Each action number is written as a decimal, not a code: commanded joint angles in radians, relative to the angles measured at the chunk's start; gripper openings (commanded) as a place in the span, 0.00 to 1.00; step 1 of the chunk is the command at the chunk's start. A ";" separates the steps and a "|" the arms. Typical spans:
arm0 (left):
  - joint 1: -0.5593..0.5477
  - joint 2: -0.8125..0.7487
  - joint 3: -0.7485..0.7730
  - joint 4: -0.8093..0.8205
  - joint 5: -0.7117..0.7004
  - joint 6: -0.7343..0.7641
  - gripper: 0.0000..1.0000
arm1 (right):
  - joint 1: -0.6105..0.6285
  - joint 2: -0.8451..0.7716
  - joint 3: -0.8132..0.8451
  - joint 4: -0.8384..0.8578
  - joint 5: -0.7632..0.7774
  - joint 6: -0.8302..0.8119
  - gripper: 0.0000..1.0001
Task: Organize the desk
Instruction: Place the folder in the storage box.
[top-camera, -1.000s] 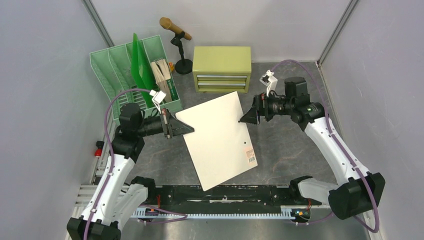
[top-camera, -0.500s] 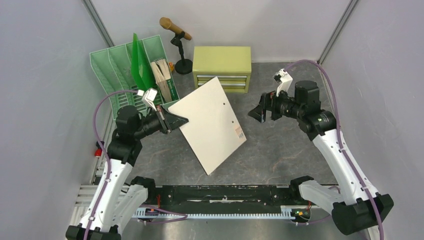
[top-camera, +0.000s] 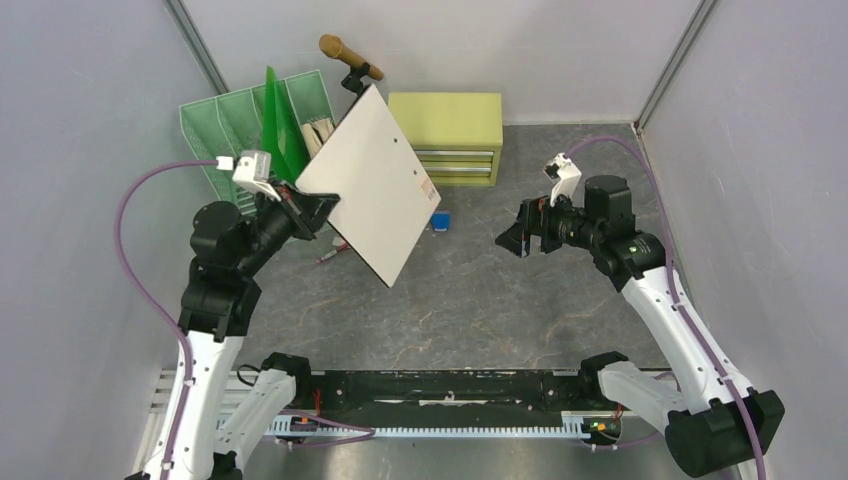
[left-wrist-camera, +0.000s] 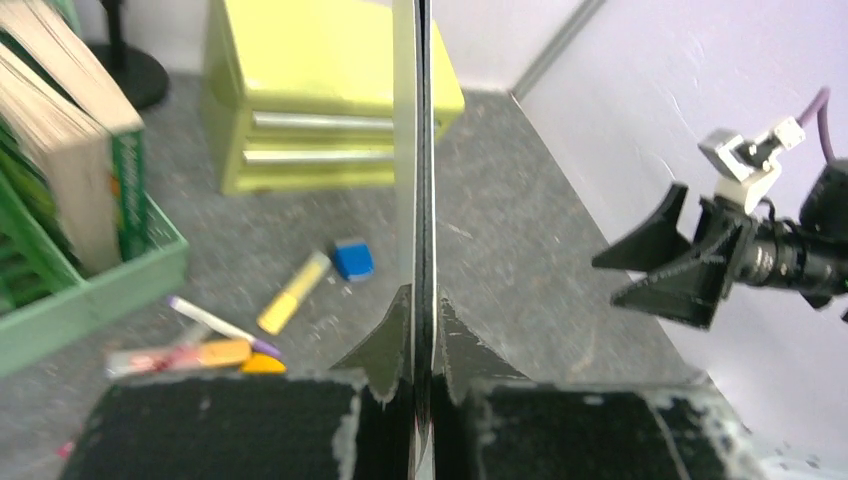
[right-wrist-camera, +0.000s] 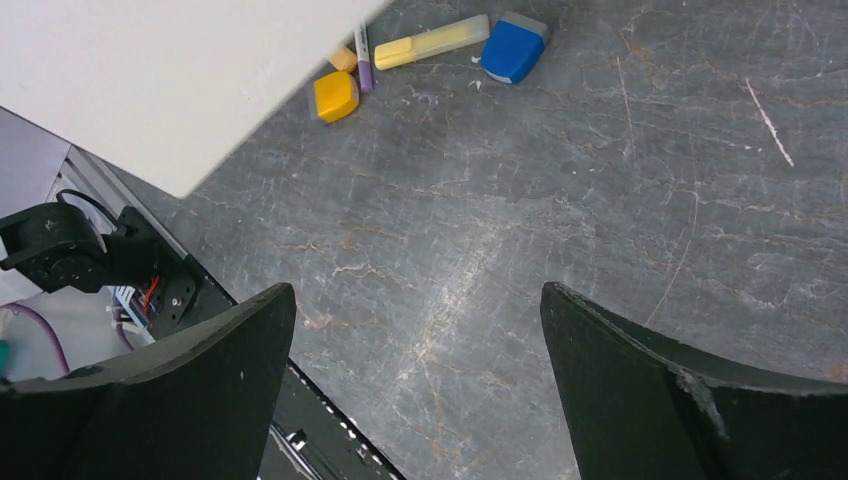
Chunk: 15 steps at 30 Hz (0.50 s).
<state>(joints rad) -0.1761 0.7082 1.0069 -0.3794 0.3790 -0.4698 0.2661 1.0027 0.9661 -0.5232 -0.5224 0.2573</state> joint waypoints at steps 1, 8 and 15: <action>0.001 0.006 0.153 0.035 -0.143 0.112 0.02 | -0.002 -0.001 -0.015 0.062 -0.025 0.006 0.98; 0.001 0.032 0.276 0.022 -0.262 0.197 0.02 | -0.002 0.003 -0.040 0.076 -0.046 0.014 0.98; 0.001 0.074 0.377 0.036 -0.374 0.264 0.02 | -0.002 -0.004 -0.079 0.075 -0.058 0.008 0.98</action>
<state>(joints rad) -0.1761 0.7738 1.2938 -0.4408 0.1017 -0.2989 0.2665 1.0054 0.9115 -0.4782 -0.5587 0.2653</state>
